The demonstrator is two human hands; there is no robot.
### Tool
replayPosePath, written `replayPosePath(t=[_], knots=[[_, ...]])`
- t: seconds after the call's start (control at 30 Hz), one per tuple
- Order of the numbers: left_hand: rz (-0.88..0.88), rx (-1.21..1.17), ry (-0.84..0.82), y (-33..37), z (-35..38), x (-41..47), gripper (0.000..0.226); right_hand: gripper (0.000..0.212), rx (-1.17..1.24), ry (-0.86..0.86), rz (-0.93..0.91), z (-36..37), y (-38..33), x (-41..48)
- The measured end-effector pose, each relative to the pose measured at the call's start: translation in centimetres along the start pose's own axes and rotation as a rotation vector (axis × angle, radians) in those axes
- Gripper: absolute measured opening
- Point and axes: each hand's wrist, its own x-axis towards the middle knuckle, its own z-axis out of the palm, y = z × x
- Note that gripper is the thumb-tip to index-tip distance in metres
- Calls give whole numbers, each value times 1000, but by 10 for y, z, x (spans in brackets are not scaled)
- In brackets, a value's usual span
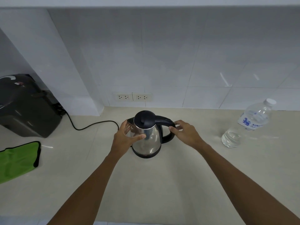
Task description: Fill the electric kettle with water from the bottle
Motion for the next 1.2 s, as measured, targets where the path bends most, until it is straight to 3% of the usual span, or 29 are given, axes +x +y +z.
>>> replayPosePath(t=[0.1,0.17,0.4,0.97,1.2], knots=[[1,11,-4,0,-1,-1,76,44,306,-165,188,-16,-11,6],[2,21,-8,1,-1,-1,76,47,378,-169,236,-20,-18,7],[16,55,4,3,-2,-2,86,34,364,-113,275,-14,-23,8],[-17,81,11,2,0,-1,90,34,402,-67,258,-9,-18,11],[-66,151,-3,16,-3,-8,93,36,293,-81,235,-11,-26,1]])
